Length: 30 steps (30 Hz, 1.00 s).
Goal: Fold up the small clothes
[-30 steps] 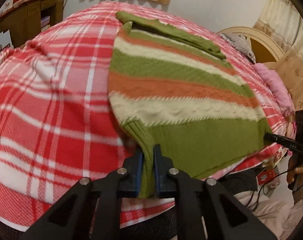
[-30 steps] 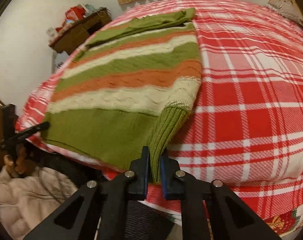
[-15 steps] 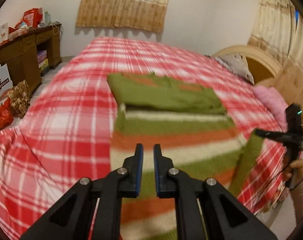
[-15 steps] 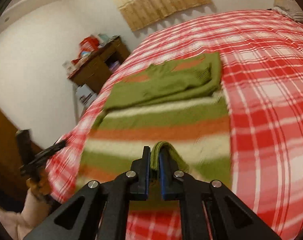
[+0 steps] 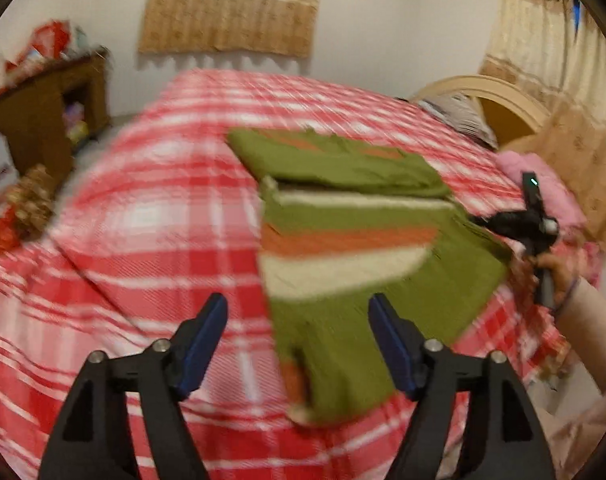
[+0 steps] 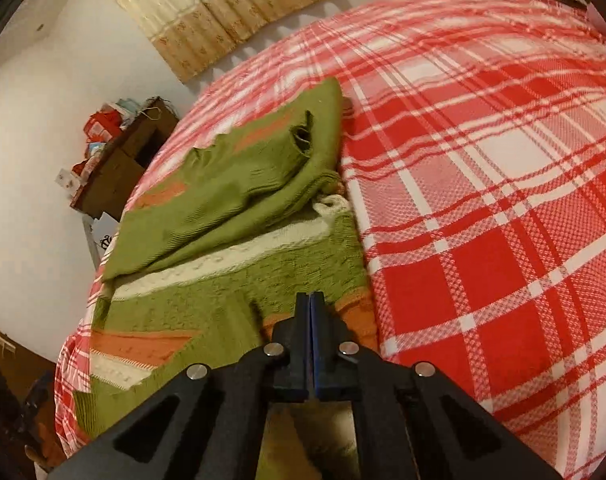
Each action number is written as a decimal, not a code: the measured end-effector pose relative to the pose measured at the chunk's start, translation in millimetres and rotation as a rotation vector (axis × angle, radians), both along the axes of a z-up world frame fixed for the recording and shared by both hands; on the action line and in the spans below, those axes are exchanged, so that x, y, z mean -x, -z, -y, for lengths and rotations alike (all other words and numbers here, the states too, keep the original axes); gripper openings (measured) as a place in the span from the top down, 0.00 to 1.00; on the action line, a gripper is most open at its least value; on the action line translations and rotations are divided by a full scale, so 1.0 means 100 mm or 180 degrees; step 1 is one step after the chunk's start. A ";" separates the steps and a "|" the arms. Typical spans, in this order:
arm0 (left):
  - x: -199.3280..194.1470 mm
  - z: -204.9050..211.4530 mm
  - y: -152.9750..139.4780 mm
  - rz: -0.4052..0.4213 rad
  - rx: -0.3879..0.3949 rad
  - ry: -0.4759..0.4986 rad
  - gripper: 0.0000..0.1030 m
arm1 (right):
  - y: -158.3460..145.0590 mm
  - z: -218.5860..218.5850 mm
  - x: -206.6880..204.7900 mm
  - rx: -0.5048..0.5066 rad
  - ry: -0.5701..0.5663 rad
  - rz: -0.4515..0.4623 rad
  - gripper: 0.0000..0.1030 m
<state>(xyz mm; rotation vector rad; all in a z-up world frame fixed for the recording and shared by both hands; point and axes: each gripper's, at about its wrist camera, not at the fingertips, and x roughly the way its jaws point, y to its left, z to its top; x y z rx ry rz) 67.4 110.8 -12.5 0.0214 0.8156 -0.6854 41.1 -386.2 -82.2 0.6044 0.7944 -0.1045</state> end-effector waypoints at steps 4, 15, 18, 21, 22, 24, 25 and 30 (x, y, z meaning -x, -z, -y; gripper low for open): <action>0.02 0.20 0.29 -0.0223 -0.0170 -0.0007 0.24 | -0.15 -0.10 0.12 0.0037 -0.0057 0.0173 0.99; 0.14 0.41 0.45 -0.0312 0.0008 0.0009 0.40 | -0.32 -0.47 0.36 0.0126 -0.0441 0.0291 0.97; 0.11 0.41 0.48 -0.0401 0.0070 -0.0015 0.40 | -0.26 -0.47 0.40 -0.0046 -0.0480 0.0295 0.81; 0.13 0.43 0.50 -0.0415 0.0112 -0.0006 0.43 | -0.25 -0.42 0.47 -0.0079 -0.0402 0.0344 0.26; 0.13 0.45 0.52 -0.0429 0.0093 0.0025 0.52 | -0.26 -0.39 0.51 -0.0115 -0.0372 0.0409 0.25; 0.13 0.48 0.56 -0.0464 0.0044 0.0039 0.57 | -0.28 -0.38 0.55 -0.0152 -0.0338 0.0437 0.25; 0.13 0.48 0.56 -0.0454 0.0047 0.0029 0.57 | -0.29 -0.40 0.54 -0.0096 -0.0364 0.0387 0.25; 0.13 0.47 0.55 -0.0482 0.0095 -0.0001 0.60 | -0.38 -0.67 0.34 0.0804 -0.0650 0.0204 0.28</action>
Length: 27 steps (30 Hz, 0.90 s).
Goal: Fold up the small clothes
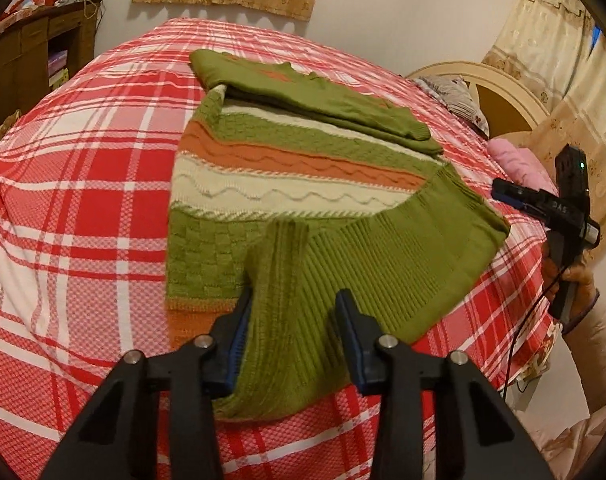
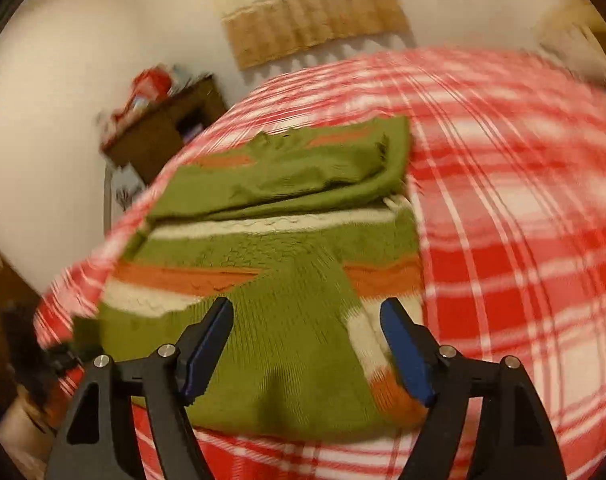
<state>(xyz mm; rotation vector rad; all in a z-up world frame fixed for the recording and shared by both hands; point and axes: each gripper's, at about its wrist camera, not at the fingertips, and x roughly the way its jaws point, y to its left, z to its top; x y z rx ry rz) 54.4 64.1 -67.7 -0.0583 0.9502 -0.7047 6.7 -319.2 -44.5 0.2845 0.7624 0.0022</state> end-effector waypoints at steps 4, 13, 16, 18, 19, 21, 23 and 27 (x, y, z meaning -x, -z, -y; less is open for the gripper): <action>0.03 0.00 0.01 0.0030 -0.0016 -0.0011 0.60 | 0.07 -0.17 -0.32 0.0403 -0.0261 -0.0170 0.29; -0.01 0.03 -0.01 0.0080 -0.0213 -0.0169 0.92 | 0.26 -0.39 -0.44 0.1006 -0.0494 -0.0480 0.91; -0.11 -0.04 -0.08 0.0044 -0.0111 -0.0277 0.94 | 0.10 -0.35 -0.30 0.0904 -0.0396 -0.0313 0.91; -0.18 -0.08 -0.15 0.0048 -0.0025 -0.0314 0.94 | -0.08 -0.29 -0.22 0.0799 -0.0285 -0.0160 0.92; -0.22 -0.08 -0.21 0.0073 0.0027 -0.0316 0.94 | -0.15 -0.29 -0.21 0.0766 -0.0242 -0.0100 0.92; -0.28 -0.09 -0.30 0.0148 0.0070 -0.0318 0.94 | -0.29 -0.27 -0.19 0.0722 -0.0168 0.0019 0.92; -0.35 -0.10 -0.40 0.0223 0.0135 -0.0346 0.94 | -0.42 -0.26 -0.19 0.0763 -0.0079 0.0122 0.92; -0.51 -0.08 -0.52 0.0288 0.0192 -0.0425 0.94 | -0.60 -0.24 -0.20 0.0775 0.0051 0.0289 0.92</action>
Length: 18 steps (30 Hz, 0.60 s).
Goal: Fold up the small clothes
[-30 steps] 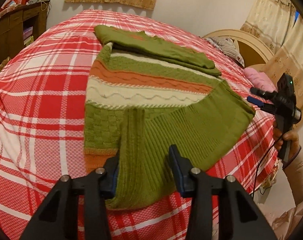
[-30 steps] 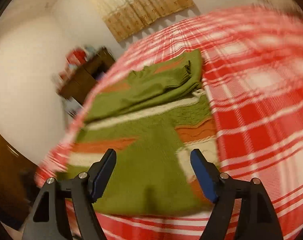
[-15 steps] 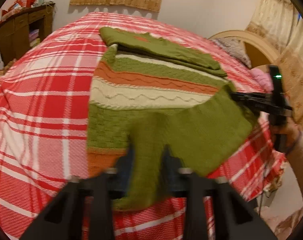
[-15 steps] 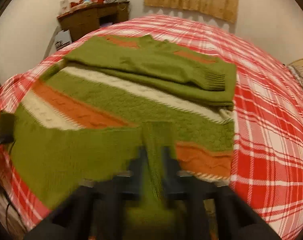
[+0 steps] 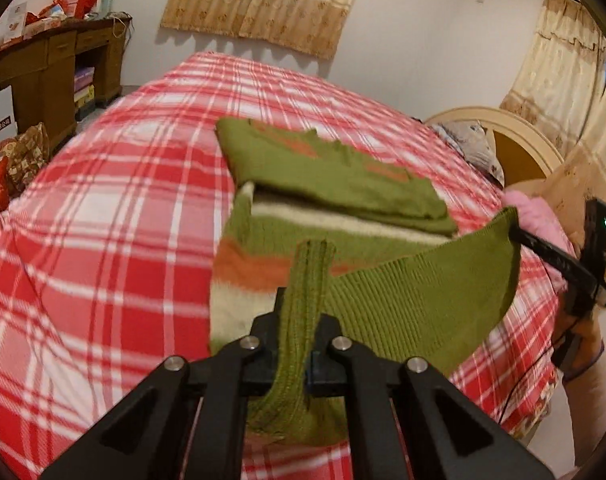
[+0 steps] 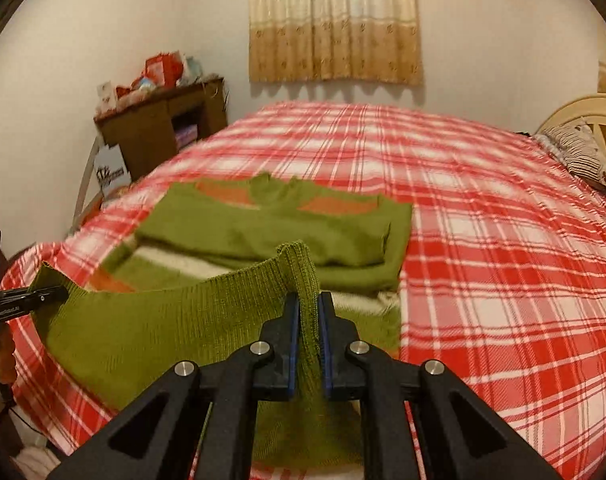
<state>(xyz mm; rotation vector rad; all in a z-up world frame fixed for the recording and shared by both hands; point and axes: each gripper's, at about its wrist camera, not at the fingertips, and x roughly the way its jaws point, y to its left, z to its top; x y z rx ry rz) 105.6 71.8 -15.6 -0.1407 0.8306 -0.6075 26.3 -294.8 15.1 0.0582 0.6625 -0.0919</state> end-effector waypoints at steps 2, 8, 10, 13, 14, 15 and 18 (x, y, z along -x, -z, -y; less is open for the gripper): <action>-0.09 0.03 -0.04 -0.0004 0.0001 -0.0044 0.94 | -0.04 0.03 -0.01 0.0003 0.0050 0.0026 0.92; -0.40 0.24 -0.17 0.0021 -0.0163 -0.0142 0.94 | -0.09 0.14 -0.12 -0.0084 0.0166 0.0051 0.92; -0.55 0.33 -0.24 0.0102 -0.0215 -0.0157 0.94 | -0.13 0.21 -0.22 -0.0145 0.0209 0.0075 0.92; -0.75 0.41 -0.32 0.0138 -0.0210 -0.0185 0.94 | -0.20 0.29 -0.35 -0.0155 0.0263 0.0124 0.92; -0.85 0.44 -0.35 0.0135 -0.0192 -0.0205 0.94 | -0.22 0.31 -0.41 -0.0147 0.0272 0.0135 0.92; -0.95 0.47 -0.37 0.0132 -0.0180 -0.0230 0.94 | -0.25 0.34 -0.50 -0.0121 0.0280 0.0142 0.92; -1.22 0.57 -0.42 0.0135 -0.0172 -0.0258 0.94 | -0.28 0.42 -0.74 -0.0026 0.0311 0.0122 0.92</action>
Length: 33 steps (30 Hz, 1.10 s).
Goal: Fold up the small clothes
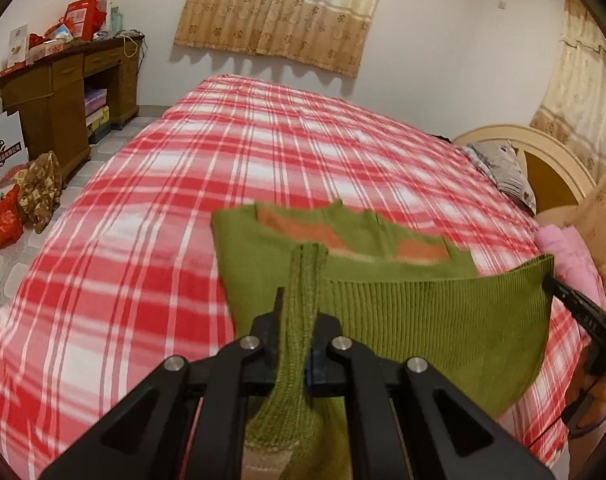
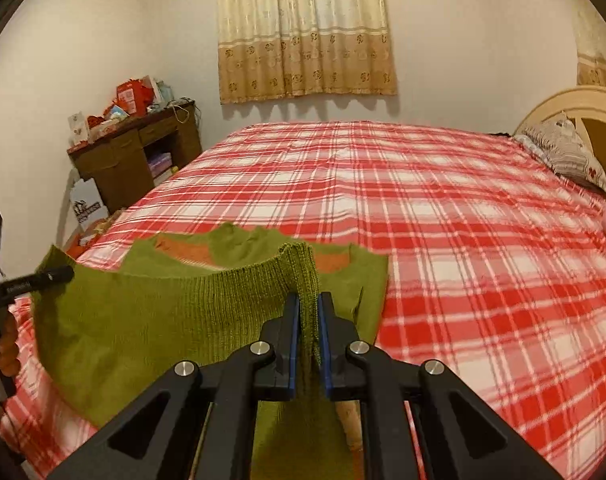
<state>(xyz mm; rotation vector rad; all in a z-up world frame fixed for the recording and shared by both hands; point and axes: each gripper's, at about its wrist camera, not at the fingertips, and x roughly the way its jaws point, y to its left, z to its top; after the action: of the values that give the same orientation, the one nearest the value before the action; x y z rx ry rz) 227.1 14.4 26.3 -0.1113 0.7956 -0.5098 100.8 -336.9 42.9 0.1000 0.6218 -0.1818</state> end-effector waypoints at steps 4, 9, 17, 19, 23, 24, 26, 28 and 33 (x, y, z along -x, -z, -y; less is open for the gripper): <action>-0.39 0.14 -0.05 0.0009 -0.0041 -0.0095 0.94 | -0.02 0.15 -0.46 0.0158 0.0062 -0.0065 0.92; -0.86 0.38 -0.04 0.0050 -0.0123 -0.0206 0.94 | 0.03 0.34 -1.03 0.0238 0.0141 -0.0117 0.92; -1.59 0.73 0.49 -0.0105 -0.0381 -0.0485 0.94 | 0.64 0.70 -1.73 0.0381 0.0496 -0.0274 1.00; -1.68 0.75 0.72 -0.0214 -0.0513 -0.0576 0.94 | 0.89 0.89 -1.81 0.0222 0.0606 -0.0395 1.00; -1.70 0.73 0.80 -0.0232 -0.0488 -0.0615 0.90 | 1.01 1.06 -1.80 -0.0090 0.0655 -0.0458 1.00; -1.70 0.74 0.81 -0.0221 -0.0541 -0.0632 0.89 | 1.00 1.07 -1.80 -0.0084 0.0673 -0.0453 1.00; -1.73 0.72 0.84 -0.0337 -0.0564 -0.0662 0.83 | 0.96 1.07 -1.75 -0.0075 0.0733 -0.0414 1.00; -1.70 0.66 0.79 -0.0358 -0.0454 -0.0604 0.81 | 0.81 1.08 -1.55 -0.0142 0.0851 -0.0171 1.00; -1.35 0.56 0.47 -0.0137 -0.0652 -0.0441 0.80 | 0.66 0.97 -1.23 -0.0501 0.0572 -0.0197 0.99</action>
<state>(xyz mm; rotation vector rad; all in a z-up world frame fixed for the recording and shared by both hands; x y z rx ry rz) 361.8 -41.7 -20.9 0.0125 0.8711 -0.2938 223.4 -434.1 -22.8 0.3037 0.6885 -0.3104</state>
